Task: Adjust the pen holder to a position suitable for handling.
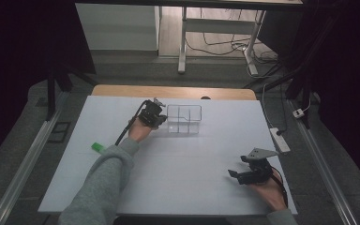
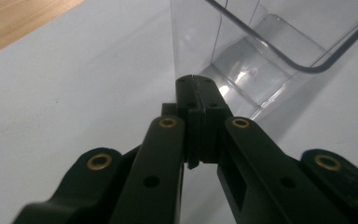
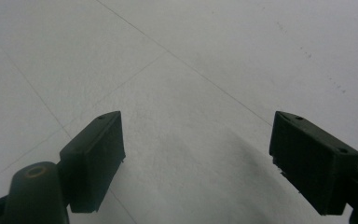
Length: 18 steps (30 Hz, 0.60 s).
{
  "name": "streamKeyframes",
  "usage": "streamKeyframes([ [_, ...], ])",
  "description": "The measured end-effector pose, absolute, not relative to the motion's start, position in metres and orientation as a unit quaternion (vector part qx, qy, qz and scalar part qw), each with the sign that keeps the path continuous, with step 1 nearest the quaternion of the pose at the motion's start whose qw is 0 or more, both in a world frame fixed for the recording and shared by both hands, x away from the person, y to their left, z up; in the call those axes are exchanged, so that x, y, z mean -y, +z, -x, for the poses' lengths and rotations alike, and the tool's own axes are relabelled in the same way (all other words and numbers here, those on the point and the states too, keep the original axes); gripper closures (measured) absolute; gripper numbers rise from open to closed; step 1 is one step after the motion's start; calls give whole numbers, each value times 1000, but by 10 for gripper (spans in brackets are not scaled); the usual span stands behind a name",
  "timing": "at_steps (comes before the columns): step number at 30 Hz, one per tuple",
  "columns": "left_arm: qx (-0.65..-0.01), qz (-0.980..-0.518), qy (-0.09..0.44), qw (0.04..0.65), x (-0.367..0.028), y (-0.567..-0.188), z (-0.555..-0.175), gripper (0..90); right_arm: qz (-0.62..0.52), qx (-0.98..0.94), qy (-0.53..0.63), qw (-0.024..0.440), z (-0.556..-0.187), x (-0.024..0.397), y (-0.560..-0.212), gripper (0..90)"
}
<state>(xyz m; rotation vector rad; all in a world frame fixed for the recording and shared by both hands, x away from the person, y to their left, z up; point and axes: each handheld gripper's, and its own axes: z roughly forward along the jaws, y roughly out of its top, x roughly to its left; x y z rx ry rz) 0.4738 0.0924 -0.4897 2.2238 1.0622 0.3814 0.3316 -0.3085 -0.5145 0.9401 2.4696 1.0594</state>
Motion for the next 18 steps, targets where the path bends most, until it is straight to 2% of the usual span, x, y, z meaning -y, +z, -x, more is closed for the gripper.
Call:
streamKeyframes([
  [8,-400,-844,146,328,-96,-487,-473,885,-327,-858,368,147,-332,309,-515,176],
  [18,-387,-847,156,330,-125,-478,-450,881,-328,-857,371,143,-333,310,-515,177],
])
